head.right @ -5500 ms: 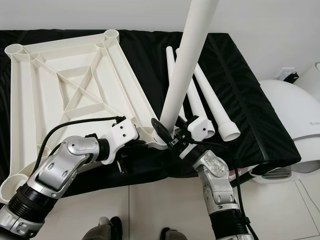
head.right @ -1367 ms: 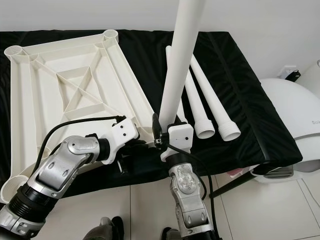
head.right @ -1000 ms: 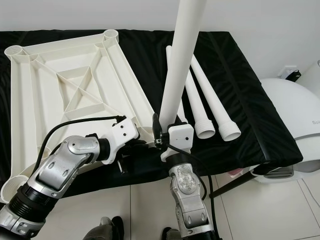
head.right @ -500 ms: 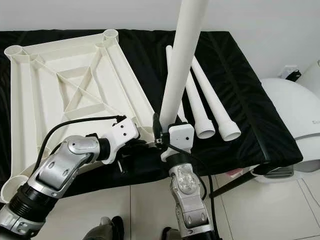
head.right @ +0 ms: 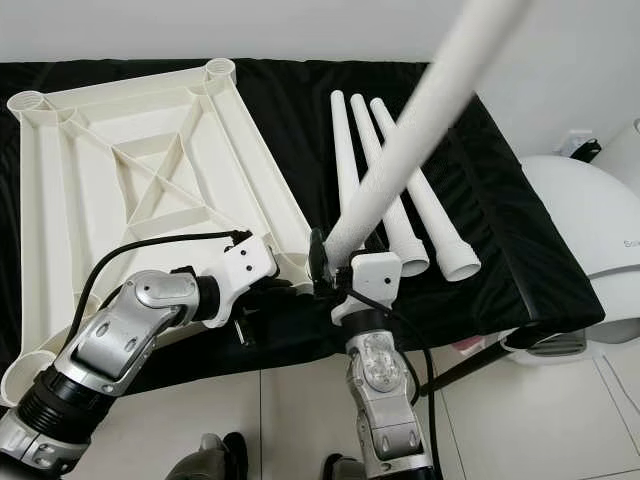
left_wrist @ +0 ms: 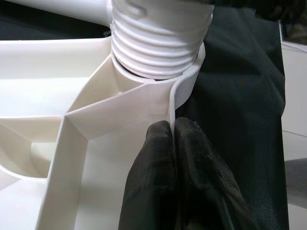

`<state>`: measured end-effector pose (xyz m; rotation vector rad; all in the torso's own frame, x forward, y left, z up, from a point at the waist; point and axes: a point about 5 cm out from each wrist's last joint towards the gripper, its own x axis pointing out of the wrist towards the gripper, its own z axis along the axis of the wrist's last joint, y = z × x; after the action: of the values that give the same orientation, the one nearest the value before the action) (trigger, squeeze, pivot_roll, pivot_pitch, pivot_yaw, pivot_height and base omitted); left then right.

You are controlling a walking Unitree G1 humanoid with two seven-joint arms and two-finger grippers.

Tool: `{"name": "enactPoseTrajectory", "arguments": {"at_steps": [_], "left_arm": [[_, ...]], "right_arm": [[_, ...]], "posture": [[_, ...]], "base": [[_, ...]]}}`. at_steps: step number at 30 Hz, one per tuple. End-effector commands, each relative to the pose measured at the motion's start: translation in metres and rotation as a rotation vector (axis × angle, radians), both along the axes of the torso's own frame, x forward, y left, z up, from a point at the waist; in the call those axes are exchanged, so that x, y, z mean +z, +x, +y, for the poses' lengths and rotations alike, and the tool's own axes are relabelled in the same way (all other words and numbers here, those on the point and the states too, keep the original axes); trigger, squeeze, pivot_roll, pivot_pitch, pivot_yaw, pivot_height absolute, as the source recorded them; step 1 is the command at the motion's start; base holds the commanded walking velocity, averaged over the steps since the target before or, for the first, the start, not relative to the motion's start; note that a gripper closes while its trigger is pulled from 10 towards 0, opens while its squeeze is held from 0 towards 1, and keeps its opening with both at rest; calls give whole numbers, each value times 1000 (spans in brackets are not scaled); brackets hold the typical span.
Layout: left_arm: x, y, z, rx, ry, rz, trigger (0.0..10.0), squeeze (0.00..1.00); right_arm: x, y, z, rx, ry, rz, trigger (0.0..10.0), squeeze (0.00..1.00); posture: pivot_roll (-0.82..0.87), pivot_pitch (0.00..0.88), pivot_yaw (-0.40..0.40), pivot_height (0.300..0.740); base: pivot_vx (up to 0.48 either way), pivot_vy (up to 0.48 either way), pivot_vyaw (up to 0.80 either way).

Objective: Building children table

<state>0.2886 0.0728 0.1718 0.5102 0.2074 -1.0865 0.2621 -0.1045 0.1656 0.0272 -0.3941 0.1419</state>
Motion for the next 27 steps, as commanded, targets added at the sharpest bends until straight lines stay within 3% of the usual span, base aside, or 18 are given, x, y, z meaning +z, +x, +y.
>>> {"name": "enactPoseTrajectory", "arguments": {"at_steps": [1, 10, 11, 27], "left_arm": [[-15, 3, 7, 72, 39, 54, 10000, 0], [-15, 2, 6, 74, 35, 55, 10000, 0], [-15, 2, 5, 75, 33, 55, 10000, 0], [-15, 2, 7, 82, 32, 61, 10000, 0]], "right_arm": [[-17, -1, -7, -28, -7, 83, 10000, 0], [-16, 1, -8, -9, -21, 76, 10000, 0], [-13, 1, -9, -7, -16, 60, 0, 0], [-10, 5, -10, 16, -10, 58, 196, 0]], "posture": [[-12, 185, -2, 740], [-13, 182, -8, 740], [-13, 182, -8, 740], [-10, 195, -9, 740]], "base": [[0, 0, 0], [0, 0, 0], [0, 0, 0], [0, 0, 0]]}}
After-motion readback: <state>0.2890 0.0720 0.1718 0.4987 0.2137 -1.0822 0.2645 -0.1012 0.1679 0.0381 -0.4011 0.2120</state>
